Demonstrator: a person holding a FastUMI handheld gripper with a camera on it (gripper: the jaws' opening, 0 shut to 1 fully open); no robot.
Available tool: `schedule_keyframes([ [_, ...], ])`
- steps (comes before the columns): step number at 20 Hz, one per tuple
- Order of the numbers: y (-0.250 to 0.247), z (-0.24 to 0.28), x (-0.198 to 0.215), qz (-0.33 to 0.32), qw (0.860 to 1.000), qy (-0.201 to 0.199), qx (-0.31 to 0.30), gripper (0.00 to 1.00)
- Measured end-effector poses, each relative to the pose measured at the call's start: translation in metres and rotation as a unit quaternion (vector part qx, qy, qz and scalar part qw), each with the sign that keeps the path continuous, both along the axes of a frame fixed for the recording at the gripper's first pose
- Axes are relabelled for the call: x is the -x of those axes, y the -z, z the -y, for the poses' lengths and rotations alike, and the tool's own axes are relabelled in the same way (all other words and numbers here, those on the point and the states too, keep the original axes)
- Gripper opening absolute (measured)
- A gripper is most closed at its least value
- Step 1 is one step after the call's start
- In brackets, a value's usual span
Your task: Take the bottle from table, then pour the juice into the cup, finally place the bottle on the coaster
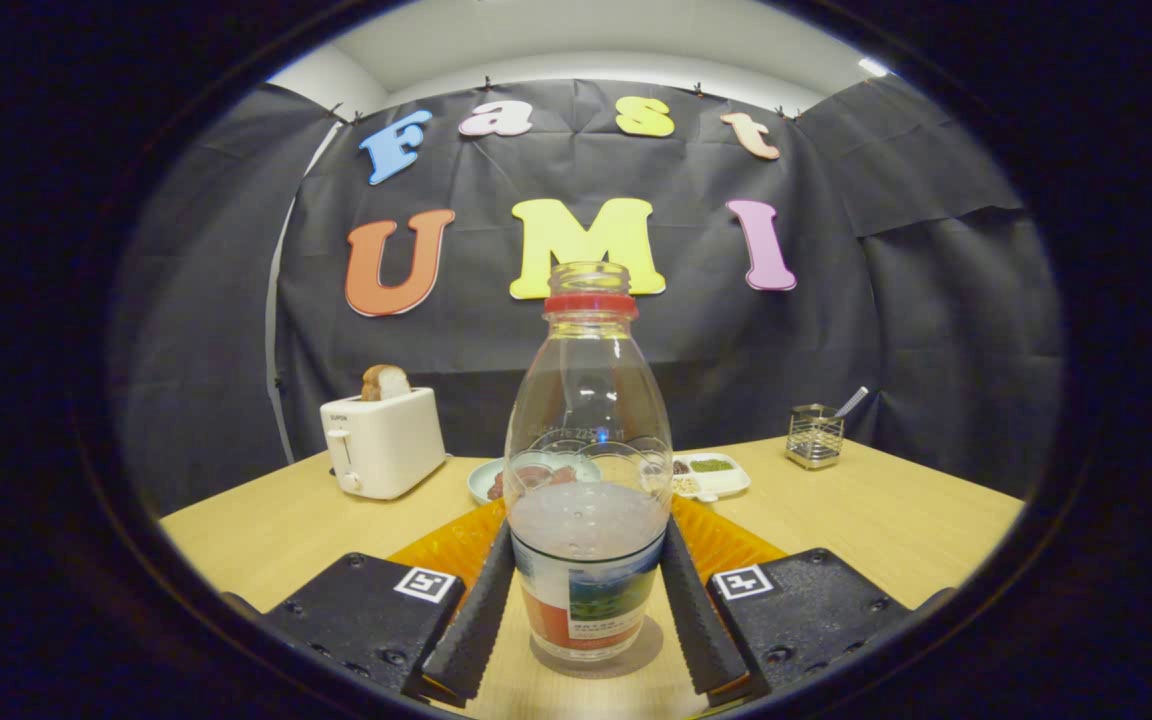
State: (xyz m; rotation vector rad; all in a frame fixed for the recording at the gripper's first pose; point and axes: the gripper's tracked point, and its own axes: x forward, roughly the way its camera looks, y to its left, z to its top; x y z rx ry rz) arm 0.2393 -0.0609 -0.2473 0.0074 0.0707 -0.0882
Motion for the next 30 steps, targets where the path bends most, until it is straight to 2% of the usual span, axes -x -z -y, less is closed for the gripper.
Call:
schedule_keyframes([
  [5, 0.022, 0.003, 0.000, -0.021, 1.000, 0.005, 0.010, 0.79],
  [13, 0.033, 0.000, 0.001, -0.016, 1.000, 0.005, 0.005, 0.80],
  [17, 0.045, -0.003, 0.001, -0.037, 0.999, 0.003, 0.004, 0.83],
  [18, 0.046, -0.005, 0.003, -0.042, 0.999, 0.000, 0.009, 0.87],
  [24, 0.035, -0.002, 0.006, -0.026, 1.000, -0.003, 0.003, 0.99],
  [30, 0.002, -0.010, 0.031, -0.020, 1.000, -0.009, 0.013, 1.00],
])
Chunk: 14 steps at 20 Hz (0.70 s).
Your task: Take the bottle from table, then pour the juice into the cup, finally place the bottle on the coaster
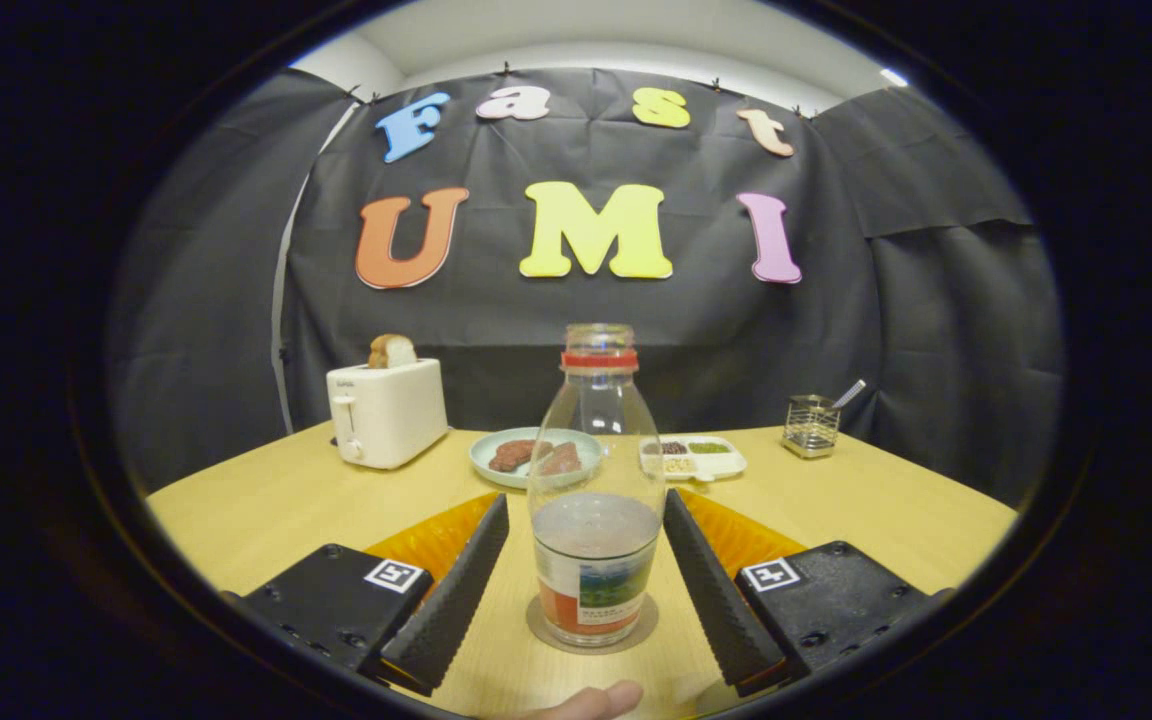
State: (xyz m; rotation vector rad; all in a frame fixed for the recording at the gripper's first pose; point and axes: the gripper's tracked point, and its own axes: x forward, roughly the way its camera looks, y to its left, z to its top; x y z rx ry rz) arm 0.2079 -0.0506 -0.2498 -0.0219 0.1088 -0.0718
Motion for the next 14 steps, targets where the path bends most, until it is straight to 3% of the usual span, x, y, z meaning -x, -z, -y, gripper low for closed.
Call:
schedule_keyframes([
  [14, -0.125, 0.008, 0.086, 0.053, 0.999, -0.001, 0.007, 0.99],
])
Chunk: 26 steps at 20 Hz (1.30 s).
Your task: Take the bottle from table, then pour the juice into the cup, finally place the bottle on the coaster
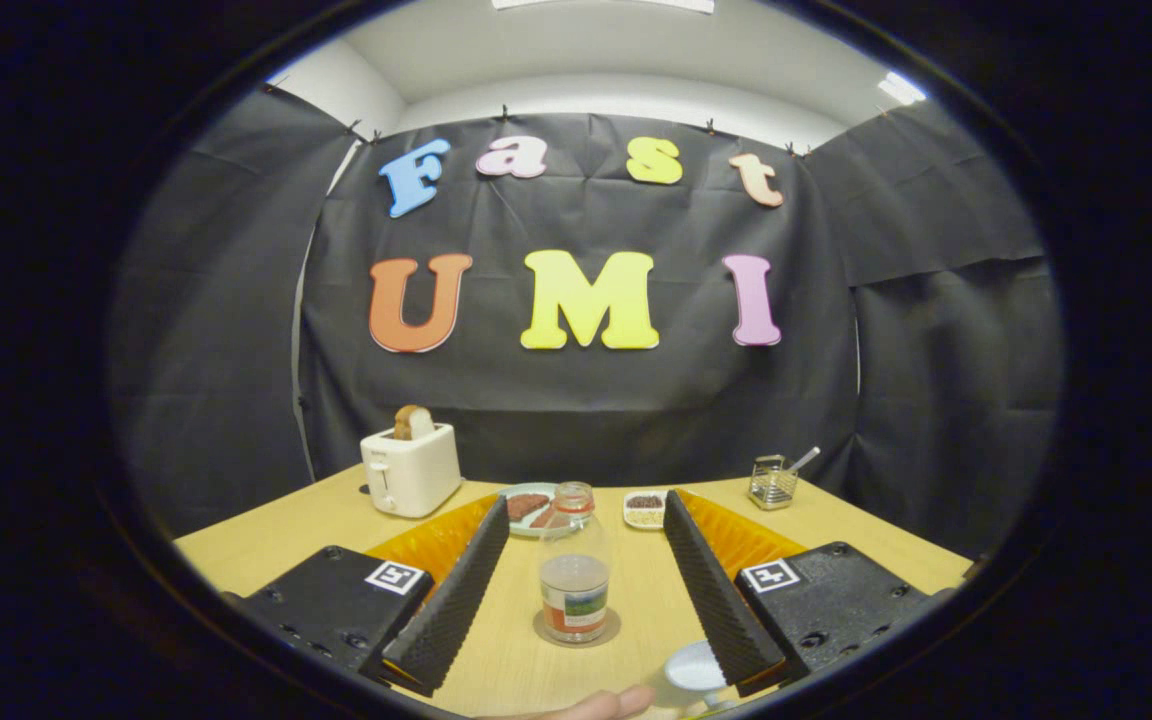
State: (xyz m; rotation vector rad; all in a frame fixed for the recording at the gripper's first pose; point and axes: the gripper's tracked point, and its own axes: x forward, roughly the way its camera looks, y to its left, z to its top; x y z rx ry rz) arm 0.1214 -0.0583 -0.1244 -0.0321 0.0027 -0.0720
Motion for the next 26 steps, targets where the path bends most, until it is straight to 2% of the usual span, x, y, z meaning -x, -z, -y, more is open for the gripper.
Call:
schedule_keyframes([
  [17, -0.114, 0.010, 0.148, 0.024, 1.000, 0.014, -0.009, 0.99],
  [21, -0.138, 0.011, 0.170, 0.017, 1.000, 0.024, -0.001, 0.99],
  [26, -0.165, 0.009, 0.175, 0.023, 1.000, 0.019, 0.002, 0.99],
])
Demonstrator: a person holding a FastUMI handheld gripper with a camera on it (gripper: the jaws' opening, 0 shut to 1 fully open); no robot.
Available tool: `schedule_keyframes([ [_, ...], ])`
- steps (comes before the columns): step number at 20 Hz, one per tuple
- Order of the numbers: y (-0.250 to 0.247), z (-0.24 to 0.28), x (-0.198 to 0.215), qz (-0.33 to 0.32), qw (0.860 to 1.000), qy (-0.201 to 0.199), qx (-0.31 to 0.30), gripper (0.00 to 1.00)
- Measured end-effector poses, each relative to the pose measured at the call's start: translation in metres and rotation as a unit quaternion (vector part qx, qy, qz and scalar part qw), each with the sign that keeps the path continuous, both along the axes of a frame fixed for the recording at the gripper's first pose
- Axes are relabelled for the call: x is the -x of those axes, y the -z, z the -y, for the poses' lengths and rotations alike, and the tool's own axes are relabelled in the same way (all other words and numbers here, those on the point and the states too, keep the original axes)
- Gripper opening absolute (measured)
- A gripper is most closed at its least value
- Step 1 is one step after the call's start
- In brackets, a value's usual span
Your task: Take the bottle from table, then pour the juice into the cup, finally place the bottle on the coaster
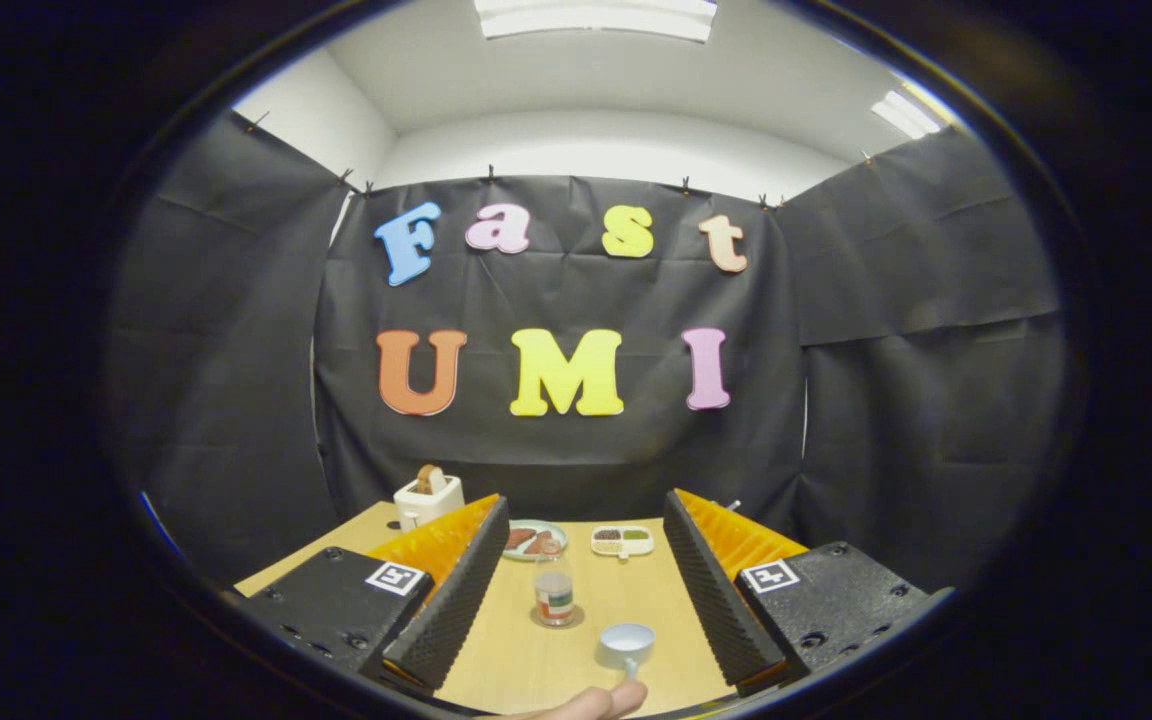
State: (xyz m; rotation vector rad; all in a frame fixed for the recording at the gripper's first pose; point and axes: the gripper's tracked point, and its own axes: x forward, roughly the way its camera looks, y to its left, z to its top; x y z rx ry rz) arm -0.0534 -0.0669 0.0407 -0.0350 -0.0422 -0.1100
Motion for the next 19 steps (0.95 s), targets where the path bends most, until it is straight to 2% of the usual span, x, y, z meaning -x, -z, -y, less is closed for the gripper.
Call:
schedule_keyframes([
  [8, -0.0124, 0.0041, -0.0021, 0.006, 1.000, -0.002, -0.004, 0.99],
  [19, -0.0035, -0.0011, -0.0049, 0.007, 1.000, -0.011, -0.005, 0.99],
])
